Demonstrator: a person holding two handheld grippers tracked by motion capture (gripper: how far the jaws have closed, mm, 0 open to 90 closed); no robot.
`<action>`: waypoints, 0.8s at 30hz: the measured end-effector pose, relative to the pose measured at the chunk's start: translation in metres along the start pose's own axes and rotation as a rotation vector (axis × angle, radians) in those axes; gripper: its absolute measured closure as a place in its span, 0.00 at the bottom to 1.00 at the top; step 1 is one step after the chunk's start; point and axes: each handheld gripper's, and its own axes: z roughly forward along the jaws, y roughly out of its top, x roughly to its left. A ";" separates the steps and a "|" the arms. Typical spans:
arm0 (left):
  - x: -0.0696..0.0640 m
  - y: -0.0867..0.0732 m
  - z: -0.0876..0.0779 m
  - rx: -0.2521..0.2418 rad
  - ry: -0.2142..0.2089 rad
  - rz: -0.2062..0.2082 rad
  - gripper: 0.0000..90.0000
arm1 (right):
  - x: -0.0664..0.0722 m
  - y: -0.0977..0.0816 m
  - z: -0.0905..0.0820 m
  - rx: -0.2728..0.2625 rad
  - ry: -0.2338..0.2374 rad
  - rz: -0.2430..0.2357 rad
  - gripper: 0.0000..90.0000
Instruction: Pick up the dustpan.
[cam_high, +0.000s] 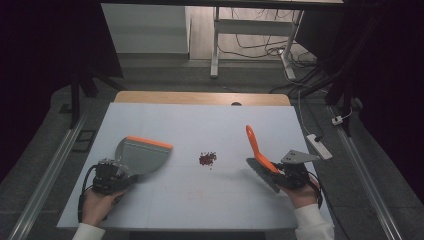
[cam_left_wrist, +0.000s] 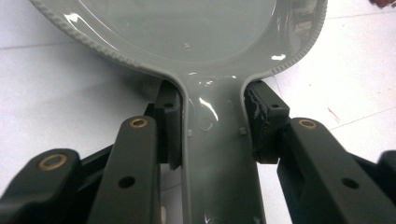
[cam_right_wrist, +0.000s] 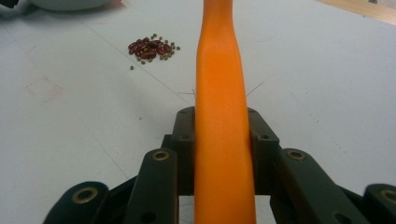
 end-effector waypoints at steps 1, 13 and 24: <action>0.000 0.000 -0.001 -0.004 -0.001 0.001 0.69 | 0.000 0.000 0.000 -0.001 0.000 -0.001 0.78; 0.010 0.002 -0.009 -0.063 -0.062 0.036 0.69 | 0.000 0.000 0.000 -0.004 -0.004 -0.005 0.78; 0.015 0.013 -0.004 -0.087 -0.071 0.074 0.69 | 0.000 0.002 0.000 -0.010 -0.012 -0.007 0.78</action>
